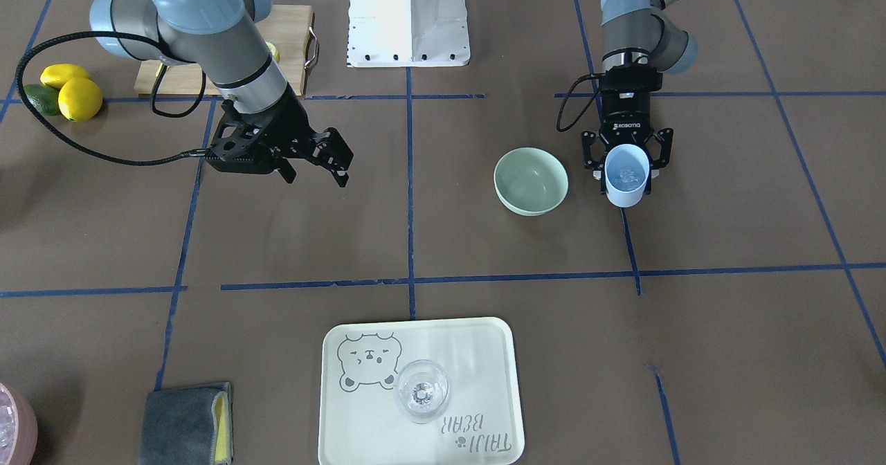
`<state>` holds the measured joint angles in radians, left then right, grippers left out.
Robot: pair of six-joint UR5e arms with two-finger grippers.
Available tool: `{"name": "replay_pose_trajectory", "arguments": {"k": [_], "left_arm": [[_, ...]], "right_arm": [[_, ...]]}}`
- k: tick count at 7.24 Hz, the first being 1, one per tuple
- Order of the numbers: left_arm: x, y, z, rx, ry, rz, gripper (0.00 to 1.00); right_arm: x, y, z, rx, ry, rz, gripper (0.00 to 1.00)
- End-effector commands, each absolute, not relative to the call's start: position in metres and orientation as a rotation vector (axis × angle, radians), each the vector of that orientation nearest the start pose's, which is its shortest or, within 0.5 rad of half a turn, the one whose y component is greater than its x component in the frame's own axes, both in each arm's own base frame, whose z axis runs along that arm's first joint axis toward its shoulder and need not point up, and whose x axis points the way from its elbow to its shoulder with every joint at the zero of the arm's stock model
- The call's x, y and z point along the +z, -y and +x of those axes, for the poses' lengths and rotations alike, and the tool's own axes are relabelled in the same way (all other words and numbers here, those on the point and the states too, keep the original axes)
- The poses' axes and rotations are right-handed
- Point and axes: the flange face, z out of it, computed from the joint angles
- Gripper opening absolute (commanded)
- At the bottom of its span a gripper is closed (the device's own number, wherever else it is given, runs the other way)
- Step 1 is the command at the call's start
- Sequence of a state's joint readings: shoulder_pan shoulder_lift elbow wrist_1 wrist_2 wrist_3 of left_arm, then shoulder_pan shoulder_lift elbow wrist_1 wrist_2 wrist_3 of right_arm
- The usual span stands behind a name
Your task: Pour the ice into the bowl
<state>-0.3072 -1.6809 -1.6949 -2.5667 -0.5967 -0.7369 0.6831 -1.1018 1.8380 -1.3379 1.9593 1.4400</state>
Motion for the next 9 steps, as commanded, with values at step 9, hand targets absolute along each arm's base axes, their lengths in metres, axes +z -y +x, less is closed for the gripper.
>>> {"name": "replay_pose_trajectory", "arguments": {"k": [9], "left_arm": [[0.399,0.322,0.461,0.406,0.175,1.354,0.0]], "right_arm": [[0.289,0.47,-0.384,0.246,0.977,0.073,1.0]]}}
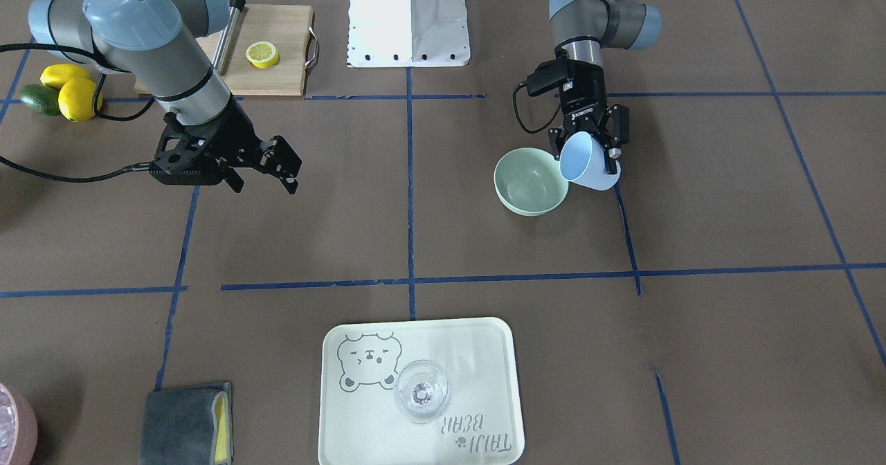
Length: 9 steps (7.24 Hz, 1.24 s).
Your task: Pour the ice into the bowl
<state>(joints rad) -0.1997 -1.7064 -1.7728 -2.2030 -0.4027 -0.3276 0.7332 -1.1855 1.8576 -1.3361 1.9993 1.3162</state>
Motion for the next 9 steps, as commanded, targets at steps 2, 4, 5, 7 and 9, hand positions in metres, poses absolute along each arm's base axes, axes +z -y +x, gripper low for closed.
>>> {"name": "replay_pose_trajectory", "arguments": {"k": [2,4,5,7,9], "left_arm": [[0.3989,0.3225,0.4588,0.521,0.302,1.352,0.0],[0.4001,0.3226,0.4583,0.671,0.433,1.332,0.0],[0.3989,0.3229,0.4557,0.712,0.504,1.327,0.0],[0.3945,0.3229,0.453,0.814,0.612,1.307,0.0],[0.3928,0.3231,0.4511,0.86,0.681,1.293,0.0]], "right_arm": [[0.2887,0.469,-0.3847,0.244,0.977,0.073,1.0],[0.2878,0.4686,-0.3855,0.242,0.978,0.073,1.0],[0.2878,0.4686,-0.3855,0.242,0.978,0.073,1.0],[0.2889,0.4691,-0.3861,0.243,0.977,0.072,1.0],[0.2885,0.4686,-0.3853,0.244,0.978,0.073,1.0]]}}
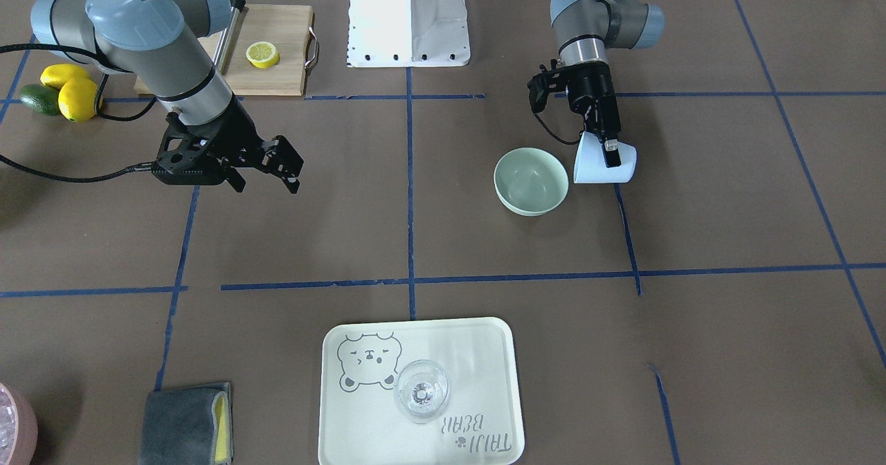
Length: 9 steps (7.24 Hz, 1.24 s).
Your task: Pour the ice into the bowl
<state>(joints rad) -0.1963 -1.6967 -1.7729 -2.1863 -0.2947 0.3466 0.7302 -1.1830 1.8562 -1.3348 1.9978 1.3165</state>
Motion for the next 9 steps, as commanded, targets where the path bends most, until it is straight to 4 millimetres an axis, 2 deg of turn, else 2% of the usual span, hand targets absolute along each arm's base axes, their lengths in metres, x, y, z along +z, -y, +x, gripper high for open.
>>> {"name": "replay_pose_trajectory", "arguments": {"k": [1,5,6,9], "left_arm": [[0.39,0.323,0.45,0.883,0.703,1.288,0.0],[0.389,0.323,0.449,0.93,0.825,1.261,0.0],[0.382,0.322,0.445,0.949,0.881,1.249,0.0],[0.379,0.322,0.445,0.942,0.875,1.254,0.0]], "right_arm": [[0.288,0.469,-0.385,0.244,0.979,0.074,1.0],[0.29,0.468,-0.386,0.247,0.977,0.072,1.0],[0.29,0.468,-0.386,0.25,0.978,0.073,1.0],[0.288,0.468,-0.387,0.249,0.983,0.072,1.0]]}}
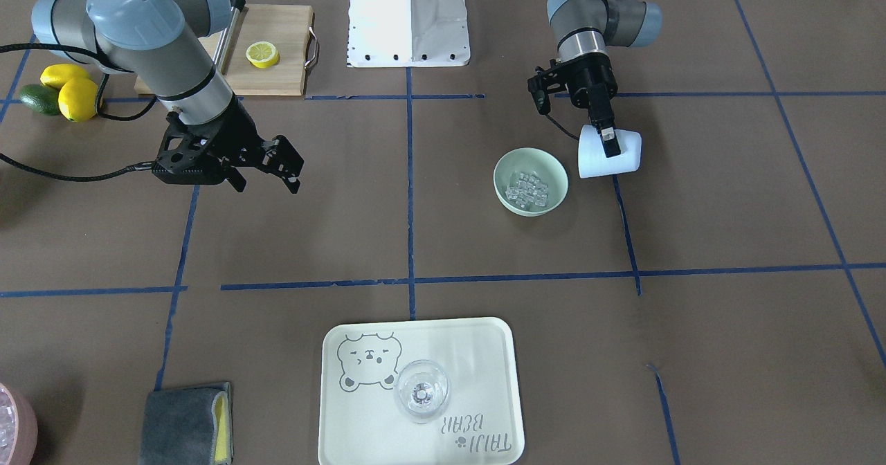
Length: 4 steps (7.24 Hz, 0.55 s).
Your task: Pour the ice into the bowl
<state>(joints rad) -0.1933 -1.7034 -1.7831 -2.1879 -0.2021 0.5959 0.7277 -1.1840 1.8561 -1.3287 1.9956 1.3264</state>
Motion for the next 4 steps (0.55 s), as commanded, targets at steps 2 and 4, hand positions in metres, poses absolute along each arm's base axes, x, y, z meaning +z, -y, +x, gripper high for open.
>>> {"name": "replay_pose_trajectory", "arguments": {"k": [2,4], "left_arm": [[0.38,0.322,0.444,0.936,0.87,1.258,0.0],[0.392,0.321,0.433,0.884,0.826,1.29,0.0]], "right_arm": [[0.285,0.469,-0.387,0.249,0.986,0.075,1.0],[0.283,0.468,-0.388,0.247,0.988,0.075,1.0]]}}
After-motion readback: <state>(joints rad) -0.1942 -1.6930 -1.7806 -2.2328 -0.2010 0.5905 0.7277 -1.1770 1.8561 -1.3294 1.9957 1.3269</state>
